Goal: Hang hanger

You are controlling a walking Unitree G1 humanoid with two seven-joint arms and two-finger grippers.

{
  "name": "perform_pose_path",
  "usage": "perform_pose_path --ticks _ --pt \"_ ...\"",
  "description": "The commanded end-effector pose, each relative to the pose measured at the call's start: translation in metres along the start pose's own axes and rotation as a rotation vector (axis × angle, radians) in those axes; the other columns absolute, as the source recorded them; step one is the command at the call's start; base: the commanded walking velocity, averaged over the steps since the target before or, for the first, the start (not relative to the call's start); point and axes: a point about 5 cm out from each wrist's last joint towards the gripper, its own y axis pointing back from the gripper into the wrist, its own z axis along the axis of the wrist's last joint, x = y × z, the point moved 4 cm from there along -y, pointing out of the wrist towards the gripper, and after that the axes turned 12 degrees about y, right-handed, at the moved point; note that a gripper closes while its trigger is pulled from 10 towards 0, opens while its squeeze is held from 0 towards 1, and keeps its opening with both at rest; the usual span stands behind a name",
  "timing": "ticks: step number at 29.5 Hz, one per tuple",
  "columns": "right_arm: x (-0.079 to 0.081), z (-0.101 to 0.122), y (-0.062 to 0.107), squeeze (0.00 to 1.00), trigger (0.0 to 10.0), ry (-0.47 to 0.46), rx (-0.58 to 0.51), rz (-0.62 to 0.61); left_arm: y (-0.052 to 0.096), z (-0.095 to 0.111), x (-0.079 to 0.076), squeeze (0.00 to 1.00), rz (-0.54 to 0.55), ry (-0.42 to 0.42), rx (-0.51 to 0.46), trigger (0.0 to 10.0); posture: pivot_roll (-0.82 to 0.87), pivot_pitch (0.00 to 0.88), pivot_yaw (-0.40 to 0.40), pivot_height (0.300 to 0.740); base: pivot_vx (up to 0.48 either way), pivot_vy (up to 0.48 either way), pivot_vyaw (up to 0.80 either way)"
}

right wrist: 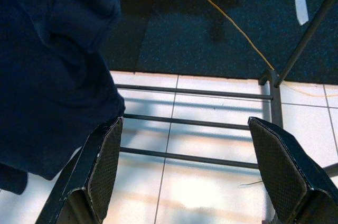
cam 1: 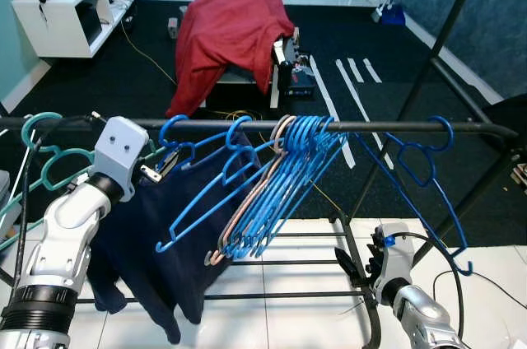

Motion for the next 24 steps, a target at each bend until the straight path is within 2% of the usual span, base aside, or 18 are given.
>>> perform_pose_path --ticks 1,9,10,11,12,15,17,19,23,24 --pt "0.001 -0.006 0.003 0.00 10.0 -0.006 0.012 -0.004 -0.001 -0.003 0.002 0.00 -0.029 -0.032 0.023 10.0 -0.07 0.058 -0.031 0.740 0.000 0.000 0.00" --pt "0.001 -0.006 0.003 0.00 10.0 -0.002 0.013 -0.007 -0.003 -0.015 -0.006 0.00 -0.123 0.039 0.072 10.0 -0.07 0.054 -0.023 0.740 0.000 0.000 0.00" --pt "0.001 -0.007 0.003 0.00 10.0 -0.001 0.013 -0.007 -0.002 -0.019 -0.013 0.00 -0.170 0.075 0.088 10.0 -0.07 0.053 -0.021 0.740 0.000 0.000 0.00" --pt "0.001 -0.007 0.003 0.00 10.0 -0.001 0.013 -0.007 -0.002 -0.019 -0.013 0.00 -0.170 0.075 0.088 10.0 -0.07 0.053 -0.021 0.740 0.000 0.000 0.00" --pt "0.001 -0.007 0.003 0.00 10.0 -0.001 0.014 -0.007 -0.002 -0.022 -0.020 0.00 -0.206 0.131 0.097 10.0 -0.07 0.053 -0.021 0.740 0.000 0.000 0.00" --pt "0.001 -0.007 0.003 0.00 10.0 -0.001 0.014 -0.006 -0.001 -0.023 -0.025 0.00 -0.232 0.172 0.099 10.0 -0.07 0.053 -0.021 0.740 0.000 0.000 0.00" --pt "0.002 -0.007 0.004 0.00 10.0 -0.001 0.013 -0.006 -0.001 -0.025 -0.038 0.00 -0.295 0.230 0.105 10.0 -0.08 0.052 -0.015 0.740 0.000 0.000 0.00" --pt "0.003 -0.008 0.004 0.00 10.0 0.000 0.014 -0.006 -0.001 -0.031 -0.049 0.00 -0.354 0.229 0.143 10.0 -0.08 0.052 -0.014 0.740 0.000 0.000 0.00" --pt "0.003 -0.008 0.004 0.00 10.0 0.000 0.014 -0.006 -0.001 -0.034 -0.053 0.00 -0.369 0.226 0.158 10.0 -0.08 0.052 -0.010 0.740 0.000 0.000 0.00" --pt "0.003 -0.009 0.004 0.00 10.0 -0.001 0.015 -0.007 -0.002 -0.034 -0.054 0.00 -0.370 0.239 0.155 0.0 -0.08 0.054 -0.008 0.740 0.000 0.000 0.00"
